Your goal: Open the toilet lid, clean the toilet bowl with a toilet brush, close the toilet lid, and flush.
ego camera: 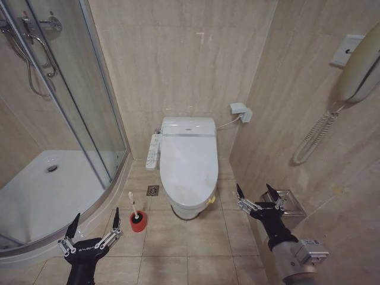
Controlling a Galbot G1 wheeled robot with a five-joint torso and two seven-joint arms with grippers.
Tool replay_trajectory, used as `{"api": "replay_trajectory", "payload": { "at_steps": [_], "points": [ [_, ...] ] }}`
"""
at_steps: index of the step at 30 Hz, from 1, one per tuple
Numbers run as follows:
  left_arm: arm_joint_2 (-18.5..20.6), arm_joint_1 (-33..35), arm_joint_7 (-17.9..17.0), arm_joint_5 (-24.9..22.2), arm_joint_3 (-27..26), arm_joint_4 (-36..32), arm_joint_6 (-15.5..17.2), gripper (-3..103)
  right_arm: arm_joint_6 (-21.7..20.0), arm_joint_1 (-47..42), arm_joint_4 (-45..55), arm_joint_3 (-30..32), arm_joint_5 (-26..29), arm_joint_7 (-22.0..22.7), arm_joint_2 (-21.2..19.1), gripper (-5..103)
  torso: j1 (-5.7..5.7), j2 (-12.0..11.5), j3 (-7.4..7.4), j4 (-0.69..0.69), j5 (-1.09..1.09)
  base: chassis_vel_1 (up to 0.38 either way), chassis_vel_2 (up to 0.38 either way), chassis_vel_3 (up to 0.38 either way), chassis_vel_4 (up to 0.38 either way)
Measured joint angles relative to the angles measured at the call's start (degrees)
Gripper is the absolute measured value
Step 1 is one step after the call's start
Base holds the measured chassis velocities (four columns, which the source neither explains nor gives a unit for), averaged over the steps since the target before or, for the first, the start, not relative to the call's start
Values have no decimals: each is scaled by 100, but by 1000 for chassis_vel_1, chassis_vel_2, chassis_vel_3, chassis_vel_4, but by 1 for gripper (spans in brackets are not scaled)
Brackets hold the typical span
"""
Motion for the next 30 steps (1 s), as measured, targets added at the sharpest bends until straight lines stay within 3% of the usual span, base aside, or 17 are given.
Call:
{"api": "replay_trajectory", "payload": {
  "at_steps": [8, 21, 30],
  "points": [
    [0, 0, 0, 0, 0, 0, 0, 100, 0, 0, 0, 0, 0, 0, 0, 100, 1, 0, 0, 0, 1, 24, -8, -28, 7],
    [-1, 2, 0, 0, -1, 0, 0, 100, 0, -1, 0, -1, 0, 0, 0, 100, -7, 4, -3, 1, 0, 191, -45, -190, 60],
    [-1, 0, 0, 0, 1, 0, 0, 100, 0, 1, 0, 0, 0, 0, 0, 100, 2, -1, 1, 2, 1, -44, -2, 57, -8]
  ]
}}
